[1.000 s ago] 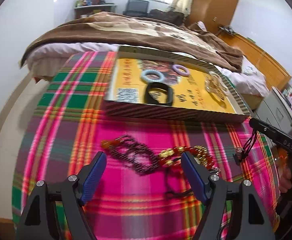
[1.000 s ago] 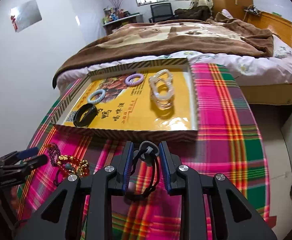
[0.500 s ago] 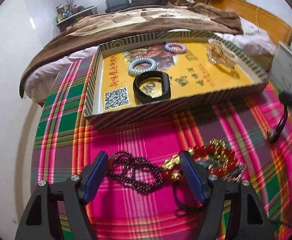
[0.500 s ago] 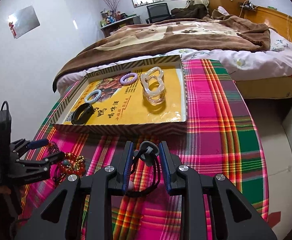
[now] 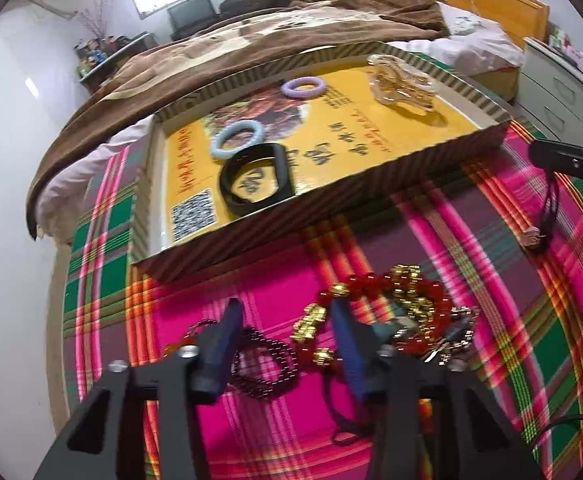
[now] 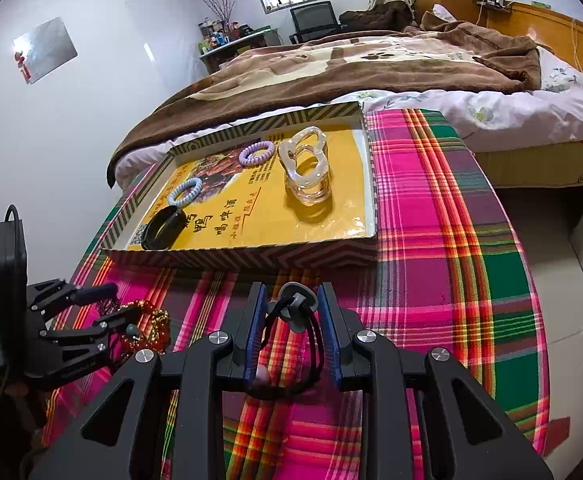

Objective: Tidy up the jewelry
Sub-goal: 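Grasp the red bead bracelet with gold charm with the left gripper while the right holds the necklace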

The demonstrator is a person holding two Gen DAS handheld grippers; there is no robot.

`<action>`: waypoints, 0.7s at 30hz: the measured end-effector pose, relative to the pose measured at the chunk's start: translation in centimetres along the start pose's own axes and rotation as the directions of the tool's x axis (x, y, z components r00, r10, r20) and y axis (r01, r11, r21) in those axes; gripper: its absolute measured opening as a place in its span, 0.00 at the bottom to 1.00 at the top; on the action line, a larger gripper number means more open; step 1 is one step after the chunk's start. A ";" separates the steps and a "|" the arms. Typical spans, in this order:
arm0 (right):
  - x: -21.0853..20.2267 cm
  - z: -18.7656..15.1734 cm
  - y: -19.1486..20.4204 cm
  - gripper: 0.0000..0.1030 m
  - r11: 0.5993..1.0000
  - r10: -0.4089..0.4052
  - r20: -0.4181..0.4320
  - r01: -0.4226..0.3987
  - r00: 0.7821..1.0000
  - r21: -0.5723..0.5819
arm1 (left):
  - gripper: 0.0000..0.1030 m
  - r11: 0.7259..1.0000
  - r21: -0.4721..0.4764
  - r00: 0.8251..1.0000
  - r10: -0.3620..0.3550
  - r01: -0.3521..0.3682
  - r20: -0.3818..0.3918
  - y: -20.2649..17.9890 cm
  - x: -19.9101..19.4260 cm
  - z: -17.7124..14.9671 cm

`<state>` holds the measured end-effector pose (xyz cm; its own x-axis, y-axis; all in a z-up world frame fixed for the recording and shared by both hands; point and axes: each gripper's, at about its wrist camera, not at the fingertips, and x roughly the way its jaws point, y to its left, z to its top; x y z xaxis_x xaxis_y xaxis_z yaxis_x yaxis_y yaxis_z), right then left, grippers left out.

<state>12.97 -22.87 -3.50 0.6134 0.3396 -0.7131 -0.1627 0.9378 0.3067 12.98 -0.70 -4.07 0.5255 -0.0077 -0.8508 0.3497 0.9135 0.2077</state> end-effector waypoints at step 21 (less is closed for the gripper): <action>-0.3 -0.1 0.7 0.26 1.000 0.008 0.005 -0.008 1.000 -0.010 | 0.11 0.977 -0.127 0.983 -0.160 0.170 0.090 1.4 -1.3 -0.3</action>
<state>12.58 -22.25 -3.15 0.6162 0.3463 -0.7074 -0.1746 0.9359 0.3060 12.56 0.75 -2.85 0.5308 -0.1902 -0.8259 0.3327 0.9430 -0.0034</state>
